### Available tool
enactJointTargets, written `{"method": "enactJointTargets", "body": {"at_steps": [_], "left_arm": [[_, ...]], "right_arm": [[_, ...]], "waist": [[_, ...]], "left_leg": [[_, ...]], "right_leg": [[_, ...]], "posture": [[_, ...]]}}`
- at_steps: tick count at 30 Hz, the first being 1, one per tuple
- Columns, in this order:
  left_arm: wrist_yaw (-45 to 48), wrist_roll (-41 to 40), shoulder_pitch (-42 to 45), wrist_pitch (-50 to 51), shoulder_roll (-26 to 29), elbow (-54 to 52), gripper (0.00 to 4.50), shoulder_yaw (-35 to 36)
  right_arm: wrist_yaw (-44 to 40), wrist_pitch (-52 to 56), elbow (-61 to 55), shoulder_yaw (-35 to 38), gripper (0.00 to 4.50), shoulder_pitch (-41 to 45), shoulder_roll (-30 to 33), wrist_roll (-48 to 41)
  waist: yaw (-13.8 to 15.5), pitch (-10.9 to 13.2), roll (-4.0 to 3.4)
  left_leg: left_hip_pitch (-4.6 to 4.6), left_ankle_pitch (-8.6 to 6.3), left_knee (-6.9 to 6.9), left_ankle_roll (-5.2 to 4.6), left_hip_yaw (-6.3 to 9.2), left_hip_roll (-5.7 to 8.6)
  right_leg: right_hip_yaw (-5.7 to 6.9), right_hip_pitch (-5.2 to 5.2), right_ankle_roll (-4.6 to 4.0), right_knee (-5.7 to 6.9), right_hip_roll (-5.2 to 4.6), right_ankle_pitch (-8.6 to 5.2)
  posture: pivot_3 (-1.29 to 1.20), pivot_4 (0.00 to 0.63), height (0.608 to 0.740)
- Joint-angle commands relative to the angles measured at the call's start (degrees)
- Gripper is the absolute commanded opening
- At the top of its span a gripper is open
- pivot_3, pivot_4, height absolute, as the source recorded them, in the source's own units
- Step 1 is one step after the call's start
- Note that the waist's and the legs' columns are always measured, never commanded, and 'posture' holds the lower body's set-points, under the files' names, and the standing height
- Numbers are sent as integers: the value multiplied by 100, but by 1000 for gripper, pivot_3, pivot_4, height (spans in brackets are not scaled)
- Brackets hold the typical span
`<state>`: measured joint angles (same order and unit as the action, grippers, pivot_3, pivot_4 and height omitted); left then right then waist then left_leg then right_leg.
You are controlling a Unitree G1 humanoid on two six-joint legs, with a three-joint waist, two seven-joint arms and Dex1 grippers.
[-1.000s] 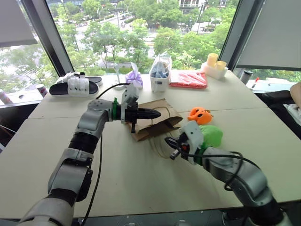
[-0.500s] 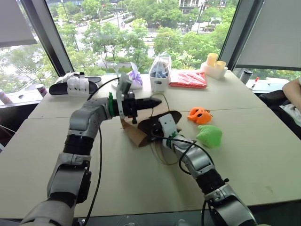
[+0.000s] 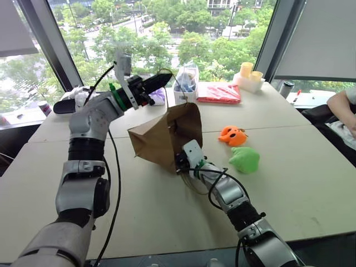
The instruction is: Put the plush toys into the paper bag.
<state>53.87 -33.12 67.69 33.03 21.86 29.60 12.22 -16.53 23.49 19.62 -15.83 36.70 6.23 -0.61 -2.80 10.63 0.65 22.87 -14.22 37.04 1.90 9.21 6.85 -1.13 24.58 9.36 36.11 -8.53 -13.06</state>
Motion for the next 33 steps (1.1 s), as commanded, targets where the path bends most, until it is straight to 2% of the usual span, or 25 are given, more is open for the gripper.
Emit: {"method": "enactJointTargets", "body": {"at_steps": [1,4,6,13,16,19,20,23,26,33], "left_arm": [[179,-290,-126,286,27,-632,8,-22],[483,-523,-866,826,-6,-1615,8,-430],[536,-493,-1240,755,-31,-2058,8,-608],[568,-572,-1778,791,-41,-2615,8,-819],[580,-616,-1792,811,-7,-2636,0,-817],[600,-690,-1805,865,37,-2682,0,-794],[604,-720,-1819,893,50,-2719,0,-790],[605,-758,-1855,910,83,-2777,0,-803],[589,-758,-1877,883,90,-2791,0,-820],[497,-713,-1882,798,71,-2849,0,-817]], "right_arm": [[-143,284,-456,29,0,-278,23,9],[-455,932,-2005,152,0,-581,300,-216],[-598,1489,-2993,291,0,-741,490,-406],[-723,3735,-5520,1271,0,-798,1068,-1230],[-915,4458,-6083,2009,887,-749,1602,-1572],[-1058,4790,-6103,2621,2277,-847,2261,-1689],[-1032,4765,-5979,2760,2872,-901,2436,-1643],[-861,4486,-5483,2814,4373,-1089,2752,-1444],[-831,4253,-4960,2787,4450,-1250,2791,-1431],[-797,3013,-3146,2022,4450,-1298,2913,-858]], "waist": [[4,0,0],[10,-2,-6],[15,-2,-5],[61,-3,-4],[93,-2,-4],[187,-2,-4],[197,-2,-3],[206,-2,-2],[198,-2,-3],[195,-2,-2]], "left_leg": [[0,0,0,0,0,1],[0,-1,-1,0,0,-2],[8,-1,-1,0,-1,-6],[26,-7,9,-10,2,-5],[25,-13,10,-22,1,-5],[25,-14,12,-24,-3,4],[25,-14,12,-24,-5,4],[24,-15,12,-26,-11,3],[22,-14,12,-26,-18,2],[20,-13,12,-23,-28,1]], "right_leg": [[0,0,0,0,0,0],[-2,1,0,2,-2,0],[-4,8,0,3,-4,0],[-2,20,-2,3,0,1],[-2,16,-2,1,-2,1],[-2,14,-2,-4,-3,1],[-2,14,-2,-4,-4,1],[-2,11,-2,-5,-5,1],[-5,11,-2,-5,-6,1],[-6,10,-2,-4,-7,1]], "posture": [[0,150,740],[0,150,740],[0,150,740],[0,150,740],[0,150,740],[0,150,740],[0,150,740],[0,150,740],[0,150,740],[0,150,740]]}}
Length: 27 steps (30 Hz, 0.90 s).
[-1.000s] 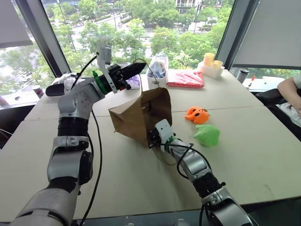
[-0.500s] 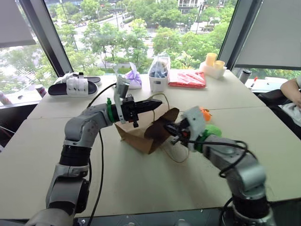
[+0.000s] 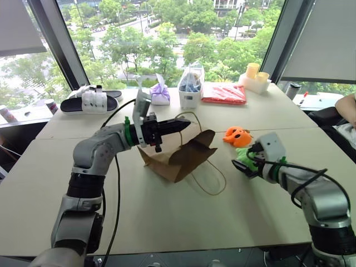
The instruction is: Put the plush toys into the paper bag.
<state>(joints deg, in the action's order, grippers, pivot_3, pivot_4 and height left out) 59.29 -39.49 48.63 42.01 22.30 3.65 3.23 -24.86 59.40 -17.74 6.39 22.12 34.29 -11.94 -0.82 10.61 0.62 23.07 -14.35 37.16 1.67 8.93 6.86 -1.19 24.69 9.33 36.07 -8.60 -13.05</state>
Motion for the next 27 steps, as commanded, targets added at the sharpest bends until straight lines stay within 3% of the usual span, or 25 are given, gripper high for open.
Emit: {"method": "enactJointTargets", "body": {"at_steps": [1,5,7,11,15,20,24,27], "left_arm": [[-56,-80,20,-102,36,-271,0,89],[-133,-78,4,-129,42,-306,0,114],[-165,-87,-11,-127,41,-336,0,120],[-216,-104,-38,-130,48,-377,0,137],[-239,-104,-60,-144,50,-388,0,143],[-187,-110,-100,-99,95,-393,0,109],[-180,-65,-83,-149,93,-324,0,102],[-196,19,-9,-282,71,-203,0,110]], "right_arm": [[48,-752,935,-358,4450,223,165,421],[83,-1305,1623,-769,4450,427,378,879],[56,-1445,1659,-758,3915,499,357,893],[44,-1578,1598,-686,2163,519,364,956],[-11,-1488,1264,-525,137,492,452,916],[-477,-205,-345,243,59,922,378,-184],[-965,362,-1311,-10,59,962,643,-760],[-805,636,-1635,-277,59,1006,416,-955]], "waist": [[-9,0,0],[-5,0,0],[0,0,1],[-1,0,2],[0,0,2],[-12,1,0],[4,0,2],[21,0,3]], "left_leg": [[0,0,0,0,0,-1],[-5,4,2,6,-10,0],[-5,4,2,7,-16,-1],[-5,5,3,8,-18,-2],[-6,5,3,9,-19,-2],[-3,4,0,7,-15,-15],[-4,-3,-1,-4,1,-20],[-4,-4,0,-5,3,-18]], "right_leg": [[0,0,0,0,1,0],[-1,-4,0,0,1,0],[0,-7,0,-1,1,0],[-1,-8,0,-3,1,0],[-1,-8,0,-3,1,0],[-2,-4,0,-3,1,0],[1,-4,0,-5,4,0],[6,-11,0,-11,2,0]], "posture": [[0,150,740],[0,150,740],[0,150,740],[0,150,740],[0,150,740],[0,150,740],[0,150,740],[0,150,740]]}}
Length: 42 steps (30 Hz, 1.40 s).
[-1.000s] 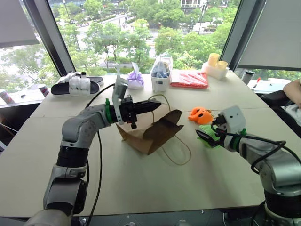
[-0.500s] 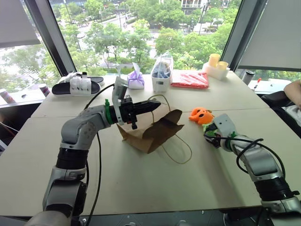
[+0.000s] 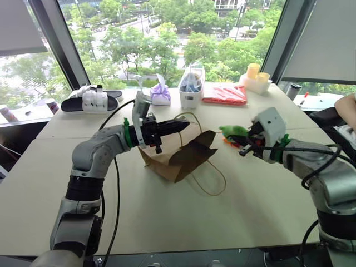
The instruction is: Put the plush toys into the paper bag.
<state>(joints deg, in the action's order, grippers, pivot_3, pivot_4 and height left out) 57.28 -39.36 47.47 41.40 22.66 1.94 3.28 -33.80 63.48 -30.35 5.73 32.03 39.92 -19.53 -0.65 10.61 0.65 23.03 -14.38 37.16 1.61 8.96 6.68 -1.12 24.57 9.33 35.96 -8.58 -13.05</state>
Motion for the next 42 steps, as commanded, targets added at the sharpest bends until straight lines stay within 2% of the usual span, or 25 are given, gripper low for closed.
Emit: {"method": "enactJointTargets", "body": {"at_steps": [1,8,17,21,26,29,34,38,40,42], "left_arm": [[-12,18,133,-255,24,5,0,114],[-106,-69,331,-274,-23,153,0,171],[-367,-313,457,-125,-124,100,0,329],[-444,-435,421,-12,-110,7,0,381],[-551,-568,379,96,-75,-66,0,456],[-561,-602,305,126,-39,-147,0,452],[-586,-628,313,98,-20,-87,0,461],[-552,-605,348,65,-3,-8,0,472],[-541,-600,358,56,-9,12,0,469],[-536,-594,355,52,-22,7,0,453]], "right_arm": [[153,280,-453,-342,59,28,-227,-220],[548,-4,-120,-1301,59,428,-952,-19],[512,-1482,1737,-2420,59,1126,-1908,623],[420,-1988,2446,-2493,1716,1316,-2245,793],[289,-2093,2507,-2464,4342,1391,-2225,935],[91,-1650,1770,-2302,4434,1298,-1753,880],[-207,-742,400,-1250,4434,957,-426,563],[-81,-539,654,-514,4434,788,156,632],[66,-866,1246,-488,4434,748,243,841],[255,-1336,2064,-489,4434,846,36,980]], "waist": [[1,0,0],[-27,0,0],[-46,0,0],[-51,0,0],[-49,0,0],[-35,1,0],[7,1,1],[-27,1,1],[-39,1,1],[-46,1,1]], "left_leg": [[0,0,3,0,0,1],[0,1,3,2,3,0],[-1,15,0,27,4,0],[0,17,-1,29,4,0],[0,17,-1,30,7,1],[6,17,-1,30,10,2],[16,16,0,29,15,8],[14,1,-1,1,9,17],[10,0,-2,0,4,15],[7,0,-1,0,-11,14]], "right_leg": [[-1,-1,0,0,-2,0],[-2,4,0,4,0,0],[-1,8,-1,8,1,0],[-2,10,-1,8,1,1],[-2,10,-2,9,1,1],[-1,15,-2,10,1,1],[1,19,-2,6,-1,1],[0,19,-2,3,1,1],[0,18,-2,6,2,1],[-4,17,-4,6,0,2]], "posture": [[0,150,740],[0,150,740],[0,150,740],[0,150,740],[0,150,740],[0,150,740],[0,150,740],[0,150,740],[0,150,740],[0,150,740]]}}
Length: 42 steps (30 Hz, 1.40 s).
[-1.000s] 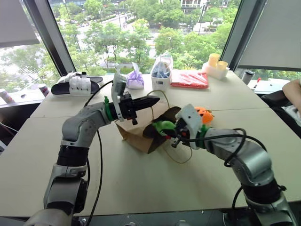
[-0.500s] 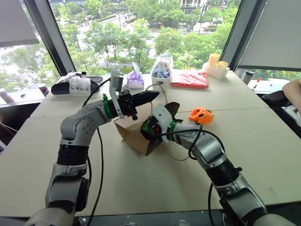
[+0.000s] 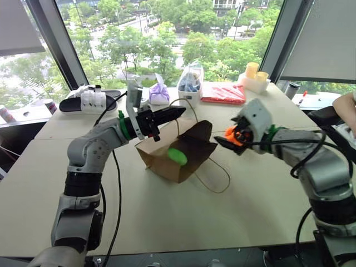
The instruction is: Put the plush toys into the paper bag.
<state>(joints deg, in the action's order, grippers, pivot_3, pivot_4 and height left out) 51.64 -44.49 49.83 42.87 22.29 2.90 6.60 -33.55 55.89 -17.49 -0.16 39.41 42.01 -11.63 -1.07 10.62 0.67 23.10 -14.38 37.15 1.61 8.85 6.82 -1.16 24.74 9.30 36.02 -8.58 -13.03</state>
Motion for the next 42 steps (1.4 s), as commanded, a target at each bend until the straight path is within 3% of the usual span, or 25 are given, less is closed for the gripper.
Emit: {"method": "enactJointTargets", "body": {"at_steps": [1,9,14,17,23,24,26,30,33,36,42], "left_arm": [[29,-80,115,-94,10,-96,0,114],[20,-37,11,-114,25,-277,0,51],[-41,-38,-101,-93,84,-477,0,62],[-103,-40,-133,-109,78,-528,0,81],[-149,-53,-157,-123,64,-552,0,78],[-152,-55,-149,-125,57,-540,0,76],[-165,-53,-135,-130,49,-522,0,76],[-157,-106,-117,-83,66,-443,0,131],[-121,-76,-89,-108,72,-369,0,120],[-86,-48,4,-110,78,-244,0,135],[19,33,113,-190,59,-64,0,84]], "right_arm": [[306,-851,1157,32,4434,173,-248,301],[1312,-4164,6133,-403,4434,1320,-1247,1316],[1908,-5147,7922,-550,4434,1961,-1470,1822],[2011,-5312,8352,-475,3602,2189,-1520,1854],[1993,-5462,8537,-309,542,2366,-1518,1805],[1696,-5318,8164,-276,117,2272,-1434,1723],[1236,-4871,7124,-198,117,1964,-1254,1565],[267,-2143,1966,163,117,125,-445,806],[122,-526,-253,479,117,-568,-292,93],[146,555,-1630,553,117,-847,-254,-320],[331,1481,-2422,39,117,-544,-577,-747]], "waist": [[0,0,0],[-18,0,0],[-55,0,0],[-95,0,0],[-170,0,0],[-171,0,0],[-166,1,-1],[-53,-1,-5],[-35,0,-5],[-21,-1,-4],[36,-1,-4]], "left_leg": [[-3,0,1,0,-14,-1],[-7,17,-4,29,-49,-20],[-4,16,-11,29,-50,-23],[-4,16,-10,29,-48,-23],[-5,16,-11,29,-48,-24],[-6,16,-11,29,-48,-24],[-5,16,-11,29,-49,-25],[20,14,-6,26,-29,-19],[34,11,-3,22,-23,-21],[18,7,1,16,-56,-32],[2,-5,16,-8,-71,-38]], "right_leg": [[-1,-3,-1,0,0,1],[-9,3,-4,-1,-2,3],[-11,9,-4,-4,-2,3],[-12,8,-4,-4,-1,3],[-12,8,-4,-2,1,3],[-12,8,-4,-1,2,3],[-12,10,-4,-1,2,3],[-6,30,-3,7,-2,3],[-11,54,-3,9,-3,3],[-11,47,-15,6,1,12],[-6,18,-21,4,3,20]], "posture": [[0,150,740],[0,150,740],[0,150,740],[0,150,740],[0,150,740],[0,150,740],[0,150,740],[0,150,740],[0,150,740],[0,150,740],[0,150,740]]}}
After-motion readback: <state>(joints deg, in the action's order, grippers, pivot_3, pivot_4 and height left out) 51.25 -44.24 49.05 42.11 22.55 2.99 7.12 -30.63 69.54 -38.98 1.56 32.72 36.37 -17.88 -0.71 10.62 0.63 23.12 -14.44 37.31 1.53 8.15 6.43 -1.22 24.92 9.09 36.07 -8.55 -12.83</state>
